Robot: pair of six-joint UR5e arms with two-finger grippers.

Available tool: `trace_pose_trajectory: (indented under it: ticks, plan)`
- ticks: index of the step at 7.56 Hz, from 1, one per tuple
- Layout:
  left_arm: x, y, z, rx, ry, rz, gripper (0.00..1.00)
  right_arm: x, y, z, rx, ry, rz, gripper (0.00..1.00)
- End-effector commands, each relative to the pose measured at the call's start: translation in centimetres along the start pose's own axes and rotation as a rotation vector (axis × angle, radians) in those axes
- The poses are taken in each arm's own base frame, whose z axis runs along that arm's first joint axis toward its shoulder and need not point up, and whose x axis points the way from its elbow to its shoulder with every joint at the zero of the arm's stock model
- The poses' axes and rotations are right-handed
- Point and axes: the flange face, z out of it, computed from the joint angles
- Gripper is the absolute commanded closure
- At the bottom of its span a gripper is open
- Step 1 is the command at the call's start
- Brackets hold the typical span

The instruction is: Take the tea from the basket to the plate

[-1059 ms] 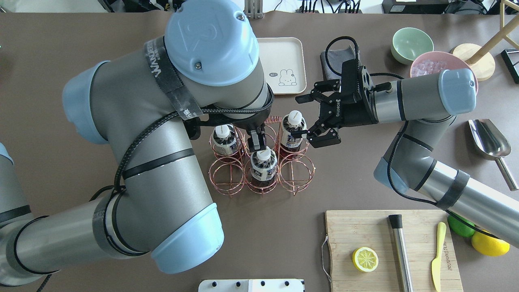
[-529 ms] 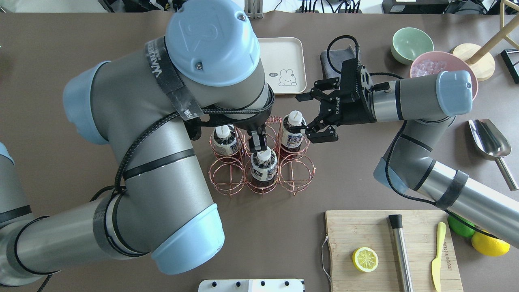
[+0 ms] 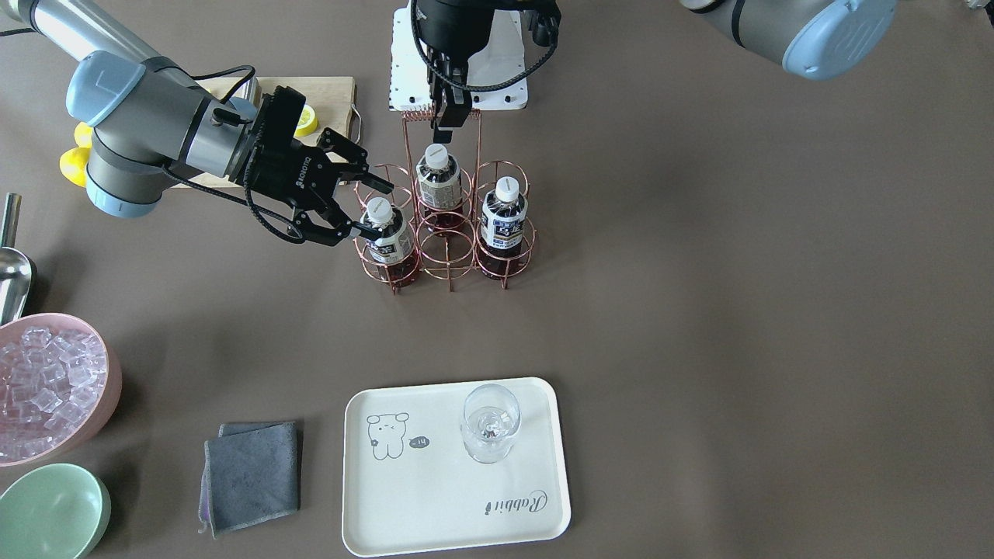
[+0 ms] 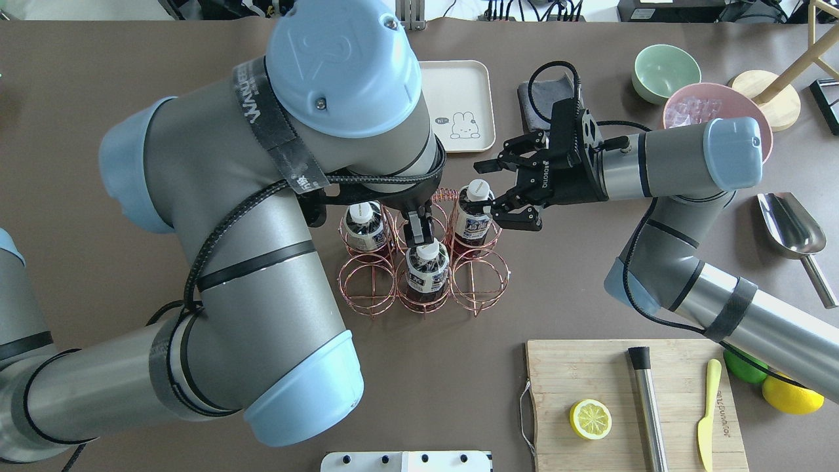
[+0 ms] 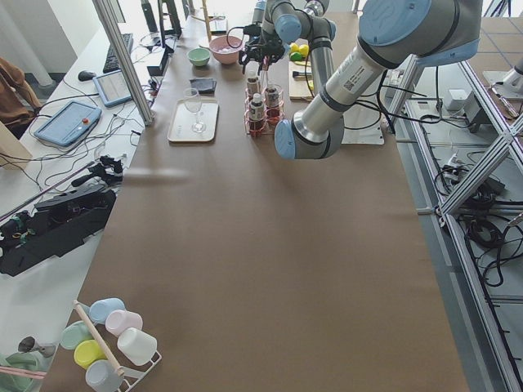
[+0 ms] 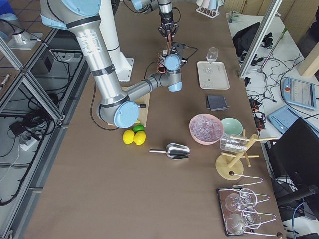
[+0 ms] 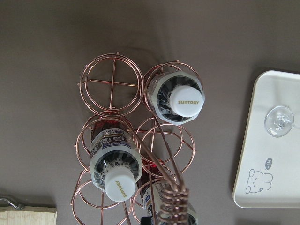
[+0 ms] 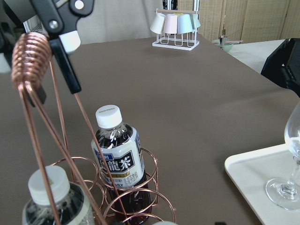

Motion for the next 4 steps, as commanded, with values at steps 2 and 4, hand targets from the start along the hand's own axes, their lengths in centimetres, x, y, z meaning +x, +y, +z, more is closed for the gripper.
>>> trace_pose_trajectory:
  ticks: [2, 4]
  plan:
    - [-0.11, -0.1, -0.37, 0.006, -0.001, -0.002, 1.0, -0.19, 0.05, -0.41, -0.001, -0.009, 0.053, 0.97]
    - [-0.09, -0.17, -0.21, 0.011, -0.002, -0.003, 1.0, -0.58, -0.37, -0.99, 0.006, -0.009, 0.051, 1.0]
